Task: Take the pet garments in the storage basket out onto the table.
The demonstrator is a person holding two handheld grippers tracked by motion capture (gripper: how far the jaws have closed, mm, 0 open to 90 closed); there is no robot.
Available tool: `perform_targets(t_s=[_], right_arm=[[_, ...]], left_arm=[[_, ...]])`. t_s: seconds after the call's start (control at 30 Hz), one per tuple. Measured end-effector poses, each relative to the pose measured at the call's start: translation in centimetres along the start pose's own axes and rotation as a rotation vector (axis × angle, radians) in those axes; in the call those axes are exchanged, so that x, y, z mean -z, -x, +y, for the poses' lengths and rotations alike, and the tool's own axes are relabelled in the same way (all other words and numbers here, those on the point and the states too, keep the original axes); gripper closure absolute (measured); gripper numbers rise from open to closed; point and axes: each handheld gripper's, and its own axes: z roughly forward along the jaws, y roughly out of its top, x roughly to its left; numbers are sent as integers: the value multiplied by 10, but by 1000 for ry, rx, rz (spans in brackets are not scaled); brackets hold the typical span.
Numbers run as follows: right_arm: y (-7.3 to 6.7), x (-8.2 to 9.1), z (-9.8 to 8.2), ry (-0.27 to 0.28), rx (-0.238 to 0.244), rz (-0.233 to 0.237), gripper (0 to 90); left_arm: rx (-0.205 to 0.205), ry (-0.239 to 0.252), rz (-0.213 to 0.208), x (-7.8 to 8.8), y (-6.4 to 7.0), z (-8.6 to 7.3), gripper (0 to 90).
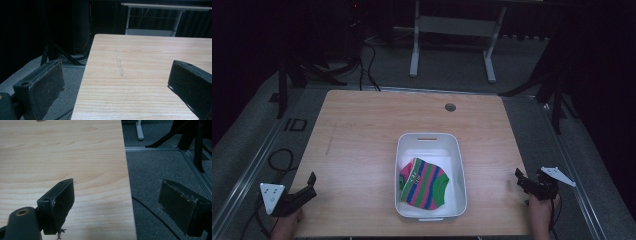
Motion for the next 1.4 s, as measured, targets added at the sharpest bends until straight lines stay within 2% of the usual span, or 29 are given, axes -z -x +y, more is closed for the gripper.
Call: perform_targets(t_s=[0.3, 0.43, 0.5, 0.53, 0.63, 0.77, 0.8, 0.83, 0.87, 0.97, 1.1, 1.13, 1.17, 1.23, 1.4], right_arm=[[-1, -2, 1, -32, 10, 2, 133], [1, -5, 2, -72, 18, 59, 127], [1, -6, 3, -87, 34, 111, 126], [2, -7, 3, -93, 42, 119, 127], [7, -10, 3, -150, 35, 236, 132], [6, -10, 4, -198, 89, 347, 134], [6, -10, 4, -198, 89, 347, 134], [4, -9, 4, -211, 126, 388, 135], [4, -9, 5, -218, 137, 418, 135], [-1, -9, 4, -233, 212, 485, 135], [-9, -10, 4, -271, 296, 549, 137], [-9, -10, 4, -271, 296, 549, 137], [-14, -10, 4, -288, 334, 585, 139], [-19, -10, 5, -306, 373, 613, 139], [-30, -8, 8, -323, 429, 681, 139]], left_arm=[[1, -3, -2, 0, 0, 0, 9], [1, -2, -2, 0, 0, 0, 9], [1, -2, -1, 0, 0, 0, 9], [1, -2, -2, 0, 0, 0, 9], [1, -2, -4, 0, 0, 0, 9], [2, -3, -4, 0, 0, 0, 9], [2, -3, -3, 0, 0, 0, 9], [2, -3, -4, 0, 0, 0, 9], [3, -3, -4, 0, 0, 0, 9], [3, -2, -4, 0, 0, 0, 9], [5, -1, -5, 0, -1, 0, 9], [5, -1, -5, 0, -1, 0, 9], [6, -1, -5, 0, -1, 0, 9], [6, 0, -5, 0, -1, 0, 9], [7, 0, -5, 0, -1, 0, 9]])
